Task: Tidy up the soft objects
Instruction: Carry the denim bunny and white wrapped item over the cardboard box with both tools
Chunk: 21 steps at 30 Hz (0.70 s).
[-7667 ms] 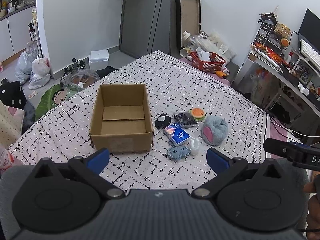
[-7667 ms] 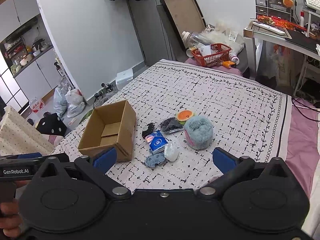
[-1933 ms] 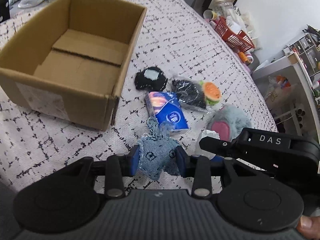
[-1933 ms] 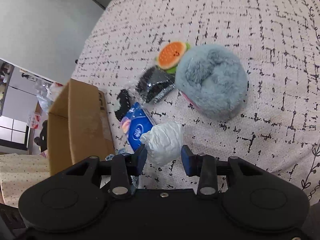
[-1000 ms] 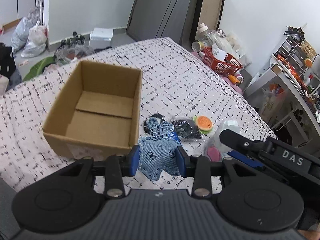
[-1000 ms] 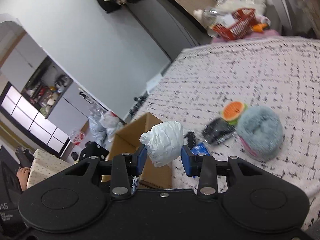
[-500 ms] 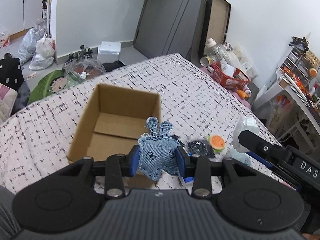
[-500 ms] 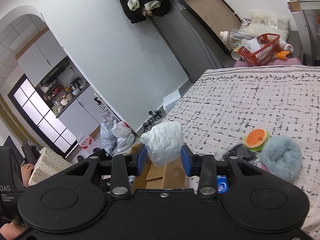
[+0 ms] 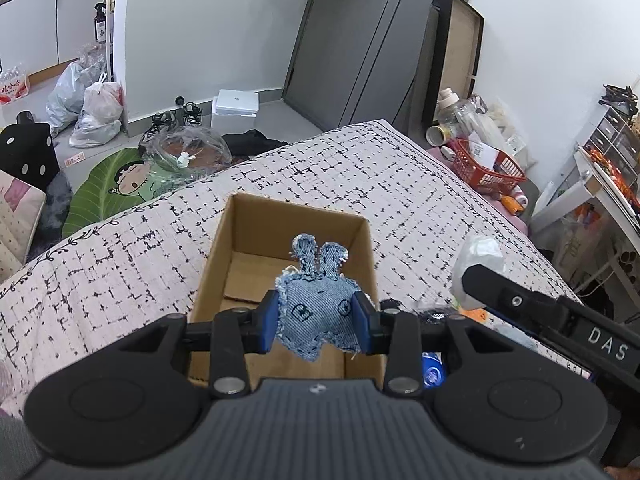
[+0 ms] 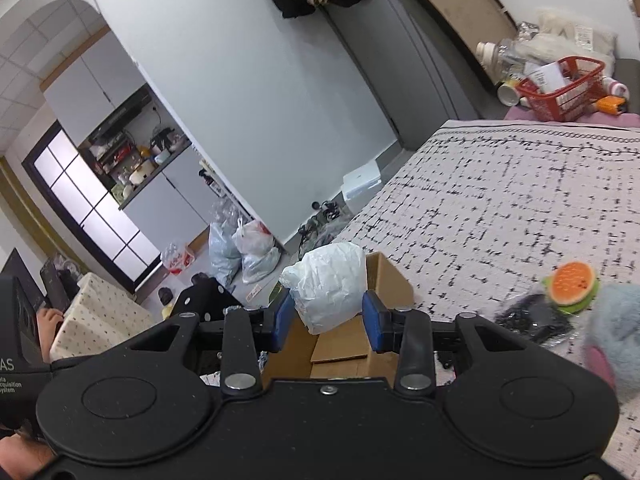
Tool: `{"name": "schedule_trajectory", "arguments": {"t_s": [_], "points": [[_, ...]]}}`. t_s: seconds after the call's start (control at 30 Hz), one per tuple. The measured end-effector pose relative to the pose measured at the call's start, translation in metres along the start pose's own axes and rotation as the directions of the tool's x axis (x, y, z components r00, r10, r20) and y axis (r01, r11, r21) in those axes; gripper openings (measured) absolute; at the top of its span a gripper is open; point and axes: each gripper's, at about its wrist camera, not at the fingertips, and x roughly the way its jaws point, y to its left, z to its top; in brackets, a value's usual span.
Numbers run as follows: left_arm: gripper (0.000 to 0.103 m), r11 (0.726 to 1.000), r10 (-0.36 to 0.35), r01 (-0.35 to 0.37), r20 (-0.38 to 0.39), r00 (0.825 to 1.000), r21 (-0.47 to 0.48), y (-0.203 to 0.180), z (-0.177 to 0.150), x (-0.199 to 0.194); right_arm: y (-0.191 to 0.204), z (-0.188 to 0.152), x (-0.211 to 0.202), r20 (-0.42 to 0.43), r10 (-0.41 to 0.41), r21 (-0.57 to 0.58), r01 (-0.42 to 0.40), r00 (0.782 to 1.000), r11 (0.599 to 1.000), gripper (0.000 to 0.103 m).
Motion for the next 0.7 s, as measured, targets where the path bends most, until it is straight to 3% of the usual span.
{"name": "schedule_trajectory", "arguments": {"t_s": [0.7], "points": [[0.038,0.999,0.036,-0.037,-0.051,0.998,-0.014,0.028,0.026,0.057,0.007,0.011,0.065,-0.064,-0.035,0.008,0.036,0.997,0.999,0.037]]}}
